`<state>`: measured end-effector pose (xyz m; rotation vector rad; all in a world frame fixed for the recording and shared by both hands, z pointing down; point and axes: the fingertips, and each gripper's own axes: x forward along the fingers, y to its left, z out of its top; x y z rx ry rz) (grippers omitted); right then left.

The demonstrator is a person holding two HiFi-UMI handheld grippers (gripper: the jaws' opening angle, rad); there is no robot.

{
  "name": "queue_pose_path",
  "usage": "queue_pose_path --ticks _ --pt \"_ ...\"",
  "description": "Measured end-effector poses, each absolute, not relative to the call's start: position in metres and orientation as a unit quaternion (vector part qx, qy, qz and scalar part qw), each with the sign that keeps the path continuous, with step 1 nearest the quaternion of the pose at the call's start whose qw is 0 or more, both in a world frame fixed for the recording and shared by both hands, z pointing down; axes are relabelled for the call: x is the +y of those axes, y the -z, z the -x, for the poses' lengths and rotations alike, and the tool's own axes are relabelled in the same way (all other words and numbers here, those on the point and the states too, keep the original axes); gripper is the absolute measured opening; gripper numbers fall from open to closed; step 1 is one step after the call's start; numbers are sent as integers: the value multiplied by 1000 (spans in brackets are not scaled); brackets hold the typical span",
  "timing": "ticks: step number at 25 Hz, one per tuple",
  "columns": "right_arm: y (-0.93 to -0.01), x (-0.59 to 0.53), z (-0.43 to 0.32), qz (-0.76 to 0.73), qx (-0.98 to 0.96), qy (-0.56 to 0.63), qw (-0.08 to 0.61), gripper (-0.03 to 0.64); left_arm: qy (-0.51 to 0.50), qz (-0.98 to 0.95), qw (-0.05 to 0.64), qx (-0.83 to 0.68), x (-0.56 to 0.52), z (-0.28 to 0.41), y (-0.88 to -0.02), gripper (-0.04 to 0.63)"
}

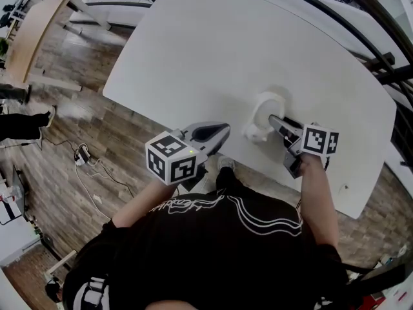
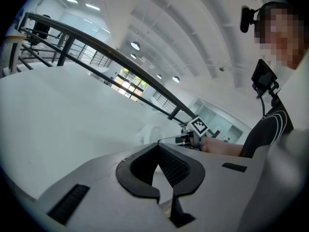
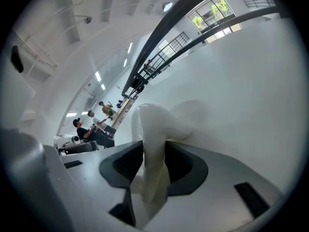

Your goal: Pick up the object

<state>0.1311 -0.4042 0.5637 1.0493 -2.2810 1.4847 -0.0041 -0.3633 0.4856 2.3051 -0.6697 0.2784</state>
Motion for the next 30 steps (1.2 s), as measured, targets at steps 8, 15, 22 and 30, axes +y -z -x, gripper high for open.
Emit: queue_pose_path --ticks 8,15,22,30 --pt "-558 -405 -131 -372 -778 -497 95 130 -108 -895 350 -255 -361 7 -481 8" --pt "-545 -394 -137 -391 -778 -488 59 126 -112 -898 341 -253 -343 8 -472 8" --pt "-502 -377 -132 -387 -797 -464 -10 126 -125 -905 313 -258 -321 11 -459 8" --pt "-444 -315 -122 -380 -826 -413 -49 126 -109 -921 279 -248 -264 10 -424 8"
